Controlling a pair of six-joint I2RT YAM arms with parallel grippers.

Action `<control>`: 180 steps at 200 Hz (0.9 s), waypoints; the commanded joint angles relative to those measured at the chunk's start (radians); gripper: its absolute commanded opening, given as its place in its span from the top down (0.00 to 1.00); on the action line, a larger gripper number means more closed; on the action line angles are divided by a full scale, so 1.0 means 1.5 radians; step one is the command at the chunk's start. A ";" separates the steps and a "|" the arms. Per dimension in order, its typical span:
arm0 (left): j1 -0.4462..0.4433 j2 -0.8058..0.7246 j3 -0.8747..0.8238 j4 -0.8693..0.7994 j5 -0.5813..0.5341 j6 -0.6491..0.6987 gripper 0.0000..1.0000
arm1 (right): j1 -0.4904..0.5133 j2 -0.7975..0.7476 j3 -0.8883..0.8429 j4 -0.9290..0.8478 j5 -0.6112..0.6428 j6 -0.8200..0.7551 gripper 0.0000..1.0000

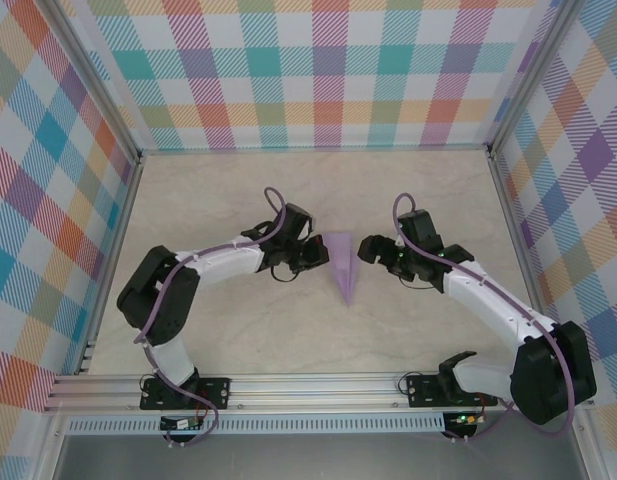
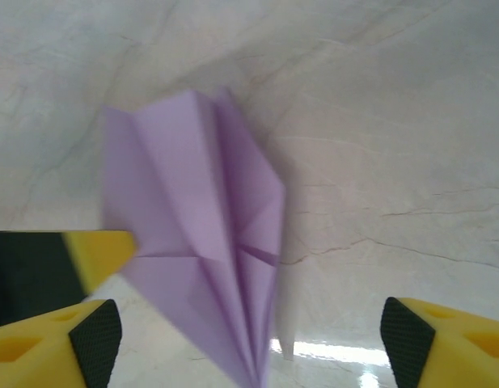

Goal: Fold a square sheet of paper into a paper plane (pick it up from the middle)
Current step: Turn over a paper plane at the center of the table, then move the paper plane to the top-center of the table.

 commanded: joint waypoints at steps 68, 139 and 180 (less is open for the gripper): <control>0.017 0.027 -0.077 0.071 0.013 -0.020 1.00 | 0.083 0.174 0.063 0.014 -0.095 -0.100 0.43; 0.018 0.033 -0.099 0.050 -0.012 -0.019 1.00 | 0.127 0.271 0.116 -0.021 -0.058 -0.151 0.40; 0.018 0.032 -0.091 0.050 -0.011 -0.019 1.00 | 0.143 0.292 0.135 -0.034 -0.082 -0.172 0.49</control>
